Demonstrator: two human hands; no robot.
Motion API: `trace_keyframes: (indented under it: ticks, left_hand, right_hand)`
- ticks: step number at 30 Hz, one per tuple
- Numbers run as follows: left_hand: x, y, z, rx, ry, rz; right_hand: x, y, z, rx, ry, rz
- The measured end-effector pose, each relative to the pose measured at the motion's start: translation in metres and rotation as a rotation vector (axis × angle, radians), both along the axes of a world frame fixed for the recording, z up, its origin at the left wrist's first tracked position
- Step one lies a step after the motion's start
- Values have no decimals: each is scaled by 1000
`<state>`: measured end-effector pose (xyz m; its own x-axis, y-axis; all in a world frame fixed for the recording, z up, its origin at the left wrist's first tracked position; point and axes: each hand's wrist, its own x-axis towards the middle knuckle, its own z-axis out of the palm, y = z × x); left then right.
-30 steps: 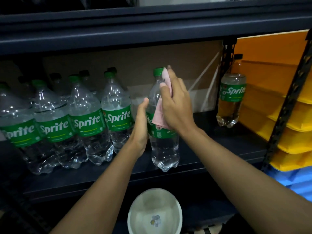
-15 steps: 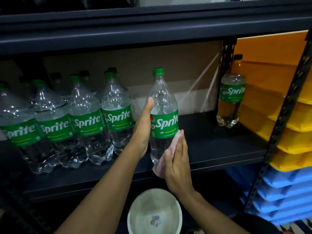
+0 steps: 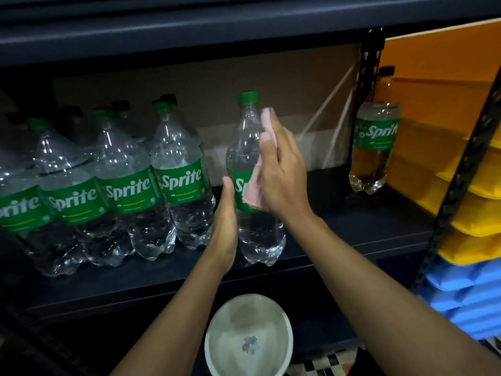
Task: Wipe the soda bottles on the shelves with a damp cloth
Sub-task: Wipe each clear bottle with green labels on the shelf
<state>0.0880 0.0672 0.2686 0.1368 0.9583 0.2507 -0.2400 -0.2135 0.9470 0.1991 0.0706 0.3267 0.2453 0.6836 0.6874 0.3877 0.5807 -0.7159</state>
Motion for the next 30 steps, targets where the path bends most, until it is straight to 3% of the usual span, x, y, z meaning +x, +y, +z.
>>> trace_keyframes:
  ticks: [6,10,13,16,21,24,28,30]
  left_hand:
    - [7,7,-24,92,289,173]
    - [20,13,-30,97,320,345]
    - [39,15,-23,44,280,358]
    - [61,10,-6,-35,132,267]
    - [91,-4,33,-339,-139,-110]
    - [99,-16,47,-428,-147,-242]
    - [102,-24,61,-470,-194,-258]
    - [101,-22,66,-472,-197,-239]
  right_hand:
    - [-7,-6,-94,-232,468,80]
    - [1,-14,-120,-393,495,86]
    - [19,-24,-111,-425,476,-6]
    - [38,-50,-100,-260,295,-138]
    - [67,-74,-99,293,-143,-383]
    - [82,-72,-74,434,-140,-482]
    - [94,-69,-35,385,69,-475]
    - [85,-73,-38,366,74,-482]
